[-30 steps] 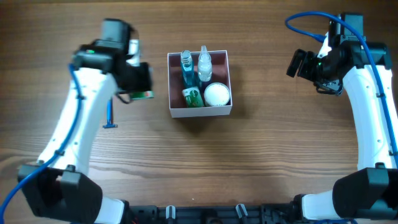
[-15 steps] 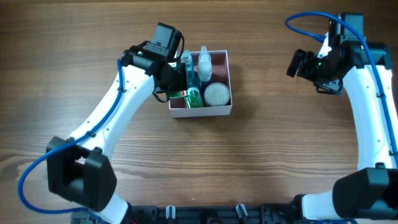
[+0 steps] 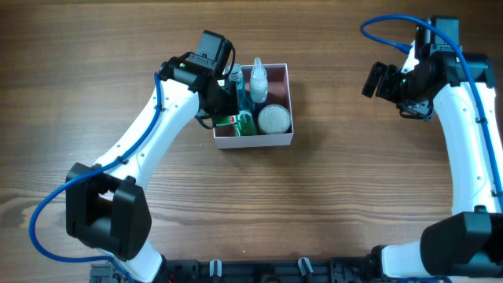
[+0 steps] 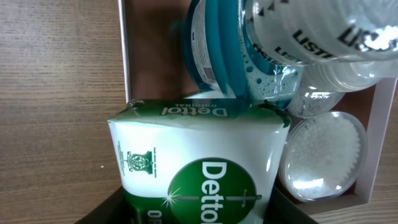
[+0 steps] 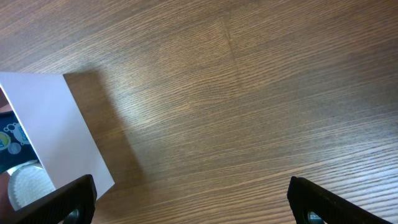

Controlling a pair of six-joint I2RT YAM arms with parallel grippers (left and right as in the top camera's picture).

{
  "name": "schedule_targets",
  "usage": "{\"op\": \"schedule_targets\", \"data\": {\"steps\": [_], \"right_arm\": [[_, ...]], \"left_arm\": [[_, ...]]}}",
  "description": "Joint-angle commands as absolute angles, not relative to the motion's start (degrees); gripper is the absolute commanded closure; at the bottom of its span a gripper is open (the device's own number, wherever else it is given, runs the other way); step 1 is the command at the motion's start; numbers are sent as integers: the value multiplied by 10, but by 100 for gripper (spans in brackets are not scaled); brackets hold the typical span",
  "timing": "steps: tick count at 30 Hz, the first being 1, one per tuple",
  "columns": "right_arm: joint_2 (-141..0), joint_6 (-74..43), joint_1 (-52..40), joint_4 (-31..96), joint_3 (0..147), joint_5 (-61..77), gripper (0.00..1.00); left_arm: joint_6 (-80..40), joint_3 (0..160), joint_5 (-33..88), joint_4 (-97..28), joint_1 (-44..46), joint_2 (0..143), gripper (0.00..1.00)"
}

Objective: Pack container
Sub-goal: 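Lower the second Dettol bar into the box beside the first, release, then move the left gripper over the blue razor on the table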

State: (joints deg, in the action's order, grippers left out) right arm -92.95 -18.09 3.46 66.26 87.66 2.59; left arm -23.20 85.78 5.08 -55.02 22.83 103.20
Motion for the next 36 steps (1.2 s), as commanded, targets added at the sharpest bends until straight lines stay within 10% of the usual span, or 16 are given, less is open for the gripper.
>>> {"op": "schedule_targets", "data": {"steps": [1,26,36], "right_arm": [[-936,-176,34,663,876,31,0],[-936,-172,34,663,876,31,0],[-936,-167,34,666,876,44,0]], "left_arm": [[-234,864,56,-548,228,1036,43],[-245,864,-27,-649,186,942,36],[-227,864,-27,-712,1,820,7]]}}
